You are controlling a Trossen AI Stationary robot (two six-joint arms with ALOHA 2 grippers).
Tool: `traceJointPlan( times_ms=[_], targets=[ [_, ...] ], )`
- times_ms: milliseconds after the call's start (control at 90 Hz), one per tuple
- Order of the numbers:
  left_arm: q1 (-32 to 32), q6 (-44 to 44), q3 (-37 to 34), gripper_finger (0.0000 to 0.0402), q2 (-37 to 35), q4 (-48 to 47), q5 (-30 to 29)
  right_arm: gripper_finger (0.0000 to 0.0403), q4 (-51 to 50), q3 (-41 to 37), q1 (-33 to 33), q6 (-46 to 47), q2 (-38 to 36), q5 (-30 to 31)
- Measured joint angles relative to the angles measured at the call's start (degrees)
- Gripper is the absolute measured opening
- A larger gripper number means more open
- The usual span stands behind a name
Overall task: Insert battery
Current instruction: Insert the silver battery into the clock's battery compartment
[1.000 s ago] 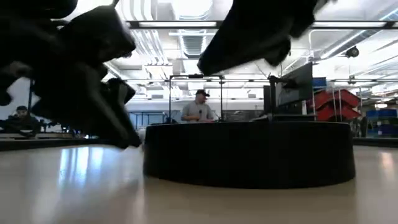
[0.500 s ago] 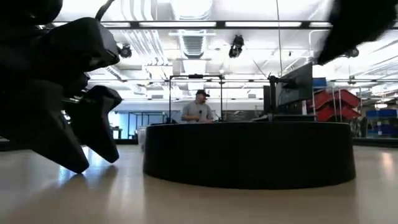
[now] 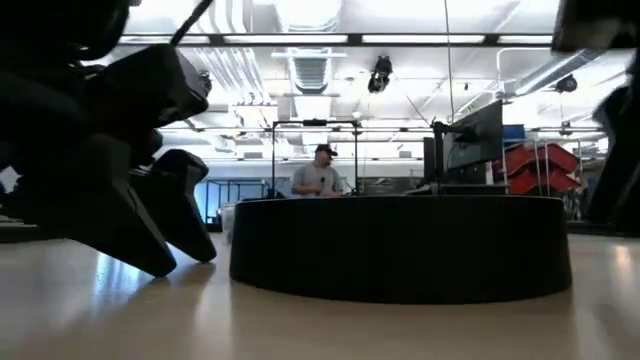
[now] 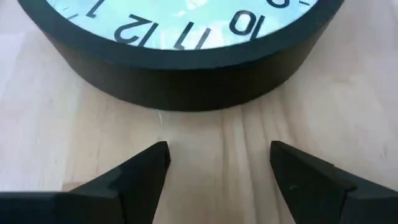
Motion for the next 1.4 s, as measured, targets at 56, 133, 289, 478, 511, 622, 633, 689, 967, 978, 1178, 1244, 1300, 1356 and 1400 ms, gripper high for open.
traceJointPlan(
  times_ms=[56,133,289,478,511,622,633,689,967,978,1178,1244,1300,1356,1400],
  targets=[
    [0.6,0.7,0.1,0.0263,0.0,0.1,0.9,0.0270,4.7,-2.3,-0.9,-1.5,0.0,-1.3],
    [1.2,1.7,0.2,0.0263,-0.2,-0.1,1.5,0.0263,8.2,-4.3,-2.0,-3.4,-0.1,-1.4],
    [2.8,2.9,0.4,0.0264,-0.3,-0.8,1.7,0.0248,9.5,-5.0,-3.6,-8.2,-0.2,-1.8],
    [4.5,4.7,0.5,0.0257,-0.4,-2.1,2.2,0.0230,8.9,-2.6,-4.0,-13.8,0.2,-2.3],
    [4.8,5.2,0.5,0.0257,-0.4,-2.1,2.2,0.0227,8.9,-2.0,-4.1,-13.7,0.3,-2.1],
    [5.2,6.7,0.4,0.0258,-0.4,-1.4,2.2,0.0218,8.4,0.0,-4.4,-13.7,0.3,-2.0],
    [5.2,6.8,0.4,0.0259,-0.4,-1.3,2.1,0.0217,8.3,0.1,-4.4,-13.5,0.3,-2.0],
    [5.4,6.9,0.4,0.0258,0.0,-0.7,2.1,0.0212,8.1,0.6,-4.5,-12.3,0.4,-2.0],
    [5.5,6.6,0.3,0.0242,3.7,2.1,1.6,0.0200,8.6,-2.1,-4.5,-10.9,0.3,-0.1],
    [5.5,6.6,0.3,0.0241,3.8,2.3,1.6,0.0201,8.7,-2.2,-4.5,-10.9,0.3,-0.1],
    [5.5,5.8,0.4,0.0231,4.5,3.7,1.6,0.0217,8.5,-3.3,-4.6,-14.2,0.3,-0.1],
    [5.5,5.8,0.4,0.0229,4.4,3.8,1.7,0.0225,8.4,-3.3,-4.6,-16.5,0.3,-0.1],
    [5.5,5.8,0.4,0.0228,4.4,3.9,1.8,0.0232,8.3,-3.3,-4.6,-18.3,0.3,0.1],
    [5.5,5.8,0.4,0.0228,4.4,4.0,1.8,0.0238,8.2,-3.3,-4.8,-20.3,0.3,0.3],
    [5.5,5.7,0.4,0.0229,4.4,4.0,1.9,0.0243,8.1,-3.3,-5.1,-21.5,0.2,0.3]
  ],
)
